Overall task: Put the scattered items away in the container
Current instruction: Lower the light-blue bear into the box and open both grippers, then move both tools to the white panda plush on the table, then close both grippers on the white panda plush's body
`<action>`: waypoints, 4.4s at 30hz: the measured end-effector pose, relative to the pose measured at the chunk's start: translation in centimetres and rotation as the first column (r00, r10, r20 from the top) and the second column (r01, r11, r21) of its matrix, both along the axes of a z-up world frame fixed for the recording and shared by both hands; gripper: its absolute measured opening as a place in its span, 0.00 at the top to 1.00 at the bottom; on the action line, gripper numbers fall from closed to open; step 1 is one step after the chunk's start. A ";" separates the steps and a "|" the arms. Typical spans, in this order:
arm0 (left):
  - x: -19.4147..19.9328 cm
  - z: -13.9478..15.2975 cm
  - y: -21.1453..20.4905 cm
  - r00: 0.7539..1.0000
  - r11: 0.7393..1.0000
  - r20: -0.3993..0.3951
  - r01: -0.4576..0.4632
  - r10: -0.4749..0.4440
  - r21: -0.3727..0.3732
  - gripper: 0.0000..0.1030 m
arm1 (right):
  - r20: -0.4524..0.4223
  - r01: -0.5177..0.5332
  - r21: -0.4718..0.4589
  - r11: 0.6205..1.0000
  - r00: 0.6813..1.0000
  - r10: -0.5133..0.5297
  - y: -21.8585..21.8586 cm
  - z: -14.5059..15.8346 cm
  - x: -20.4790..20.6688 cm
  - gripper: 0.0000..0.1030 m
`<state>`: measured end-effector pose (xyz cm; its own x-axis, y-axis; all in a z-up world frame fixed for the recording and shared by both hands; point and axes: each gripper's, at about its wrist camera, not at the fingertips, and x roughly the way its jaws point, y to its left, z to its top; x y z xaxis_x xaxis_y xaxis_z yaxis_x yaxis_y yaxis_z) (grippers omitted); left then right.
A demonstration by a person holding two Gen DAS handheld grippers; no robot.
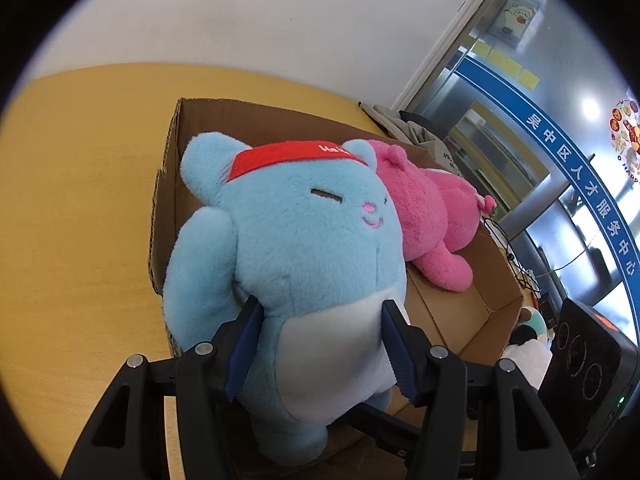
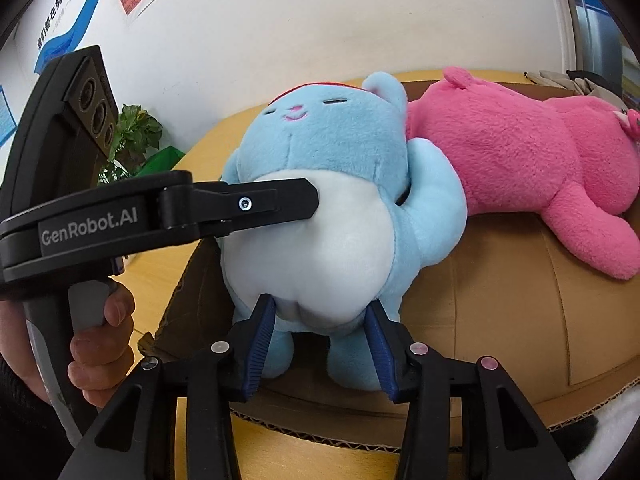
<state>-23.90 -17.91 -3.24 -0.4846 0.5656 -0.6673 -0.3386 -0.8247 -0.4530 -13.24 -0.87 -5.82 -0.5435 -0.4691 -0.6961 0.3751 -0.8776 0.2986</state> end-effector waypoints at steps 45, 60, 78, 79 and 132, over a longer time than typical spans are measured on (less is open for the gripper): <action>22.8 9.6 12.1 0.912 0.939 -0.305 -0.323 0.276 -0.116 0.22 | -0.253 0.142 0.199 0.970 0.963 -0.090 22.0 9.7 10.4 0.00; 23.1 8.7 12.2 0.918 0.944 -0.280 -0.316 0.280 -0.092 0.22 | -0.241 0.141 0.215 0.966 0.967 -0.087 22.1 9.6 10.3 0.00; 22.3 6.6 13.0 0.951 0.964 -0.191 -0.259 0.245 -0.053 0.22 | -0.190 0.040 0.226 0.973 0.982 0.004 21.7 7.9 10.9 0.00; 22.2 6.4 13.0 0.954 0.967 -0.177 -0.252 0.240 -0.047 0.22 | -0.182 0.013 0.225 0.974 0.983 0.029 21.5 7.6 11.2 0.00; 15.5 -2.5 13.6 0.997 0.962 -0.046 0.078 -0.069 0.262 0.32 | -0.250 -0.228 0.204 0.952 0.928 0.276 19.0 2.5 10.6 0.25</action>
